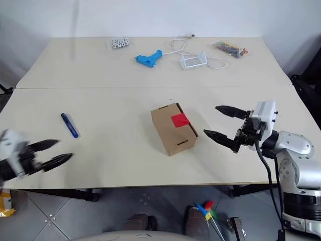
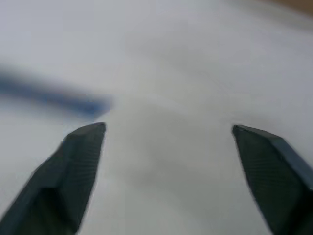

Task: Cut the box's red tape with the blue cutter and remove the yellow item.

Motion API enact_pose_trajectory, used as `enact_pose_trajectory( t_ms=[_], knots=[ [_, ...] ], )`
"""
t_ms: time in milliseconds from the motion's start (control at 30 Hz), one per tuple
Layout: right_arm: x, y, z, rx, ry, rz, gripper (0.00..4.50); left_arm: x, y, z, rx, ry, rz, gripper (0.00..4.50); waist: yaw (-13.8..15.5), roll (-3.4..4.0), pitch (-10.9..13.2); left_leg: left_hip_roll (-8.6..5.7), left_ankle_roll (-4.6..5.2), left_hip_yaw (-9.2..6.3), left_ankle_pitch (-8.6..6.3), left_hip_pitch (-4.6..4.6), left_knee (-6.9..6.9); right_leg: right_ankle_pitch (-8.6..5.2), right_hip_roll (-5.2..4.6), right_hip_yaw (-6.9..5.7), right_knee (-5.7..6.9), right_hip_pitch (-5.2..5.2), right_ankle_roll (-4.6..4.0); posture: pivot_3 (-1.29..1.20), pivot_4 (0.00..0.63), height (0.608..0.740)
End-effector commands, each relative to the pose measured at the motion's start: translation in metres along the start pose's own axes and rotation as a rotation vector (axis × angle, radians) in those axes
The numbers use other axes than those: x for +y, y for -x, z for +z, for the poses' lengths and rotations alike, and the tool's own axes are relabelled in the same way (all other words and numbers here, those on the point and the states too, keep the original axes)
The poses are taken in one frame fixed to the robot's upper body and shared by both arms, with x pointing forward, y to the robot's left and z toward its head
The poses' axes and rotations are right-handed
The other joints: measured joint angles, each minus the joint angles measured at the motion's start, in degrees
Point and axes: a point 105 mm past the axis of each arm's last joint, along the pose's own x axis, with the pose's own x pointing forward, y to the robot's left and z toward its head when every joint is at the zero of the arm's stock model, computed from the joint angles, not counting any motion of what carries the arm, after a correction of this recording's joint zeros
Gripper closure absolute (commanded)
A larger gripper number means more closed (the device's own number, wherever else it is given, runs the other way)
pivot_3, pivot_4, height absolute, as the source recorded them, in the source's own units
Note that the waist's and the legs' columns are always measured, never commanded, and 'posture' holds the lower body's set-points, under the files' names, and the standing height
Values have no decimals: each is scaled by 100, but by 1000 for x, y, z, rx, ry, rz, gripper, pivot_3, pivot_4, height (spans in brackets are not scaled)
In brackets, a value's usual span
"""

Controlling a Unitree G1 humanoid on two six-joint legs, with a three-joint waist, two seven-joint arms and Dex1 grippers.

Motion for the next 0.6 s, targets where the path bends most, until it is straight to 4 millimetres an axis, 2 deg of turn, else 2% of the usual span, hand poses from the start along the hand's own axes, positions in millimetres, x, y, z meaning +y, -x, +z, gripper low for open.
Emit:
enact_pose_trajectory(
  t_ms=[33,100,167,233,300,467,500,533,600],
  knots=[
    [13,-3,16,-79,-49,87,0,37,55,1,-98,0,314,17,51,-1,0,2,0,-2,-1,-2,0,1,-1,-2,-1,0,-2,0,150,740],
    [16,-6,19,-102,-37,109,0,52,85,-10,-115,43,482,17,110,-3,-2,1,1,-8,-2,-1,3,1,-6,-4,0,2,-4,0,150,740],
    [18,-9,22,-124,-10,119,0,55,105,-18,-139,85,577,17,131,-5,-3,1,1,-6,-6,0,5,3,-12,-1,-2,2,-8,0,150,740],
    [20,-13,27,-140,6,131,0,48,109,-16,-158,60,621,17,135,-6,-4,1,0,-4,-10,2,5,3,-17,1,-2,1,-9,0,150,740],
    [22,-17,33,-161,14,146,0,39,103,-10,-168,22,632,17,155,-10,-6,1,-6,-2,-18,2,5,4,-50,11,0,-1,-10,0,150,740],
    [25,-23,39,-184,21,173,0,19,73,-4,-214,72,604,17,168,-12,-8,-1,-14,-5,-22,0,4,3,-69,8,5,-4,-19,0,150,740],
    [25,-22,38,-180,23,178,0,14,61,-2,-225,90,604,17,166,-12,-8,-1,-14,-4,-22,0,4,3,-69,5,4,-4,-19,0,150,740],
    [24,-22,38,-176,26,179,0,2,41,3,-240,110,578,17,164,-12,-8,-3,-7,-2,-19,0,4,3,-69,2,3,-4,-19,0,150,740],
    [24,-22,38,-169,23,183,0,-27,-15,18,-234,137,530,17,195,-12,-8,-6,2,0,-16,0,4,4,-66,-4,4,-2,-18,0,150,740]
  ],
)
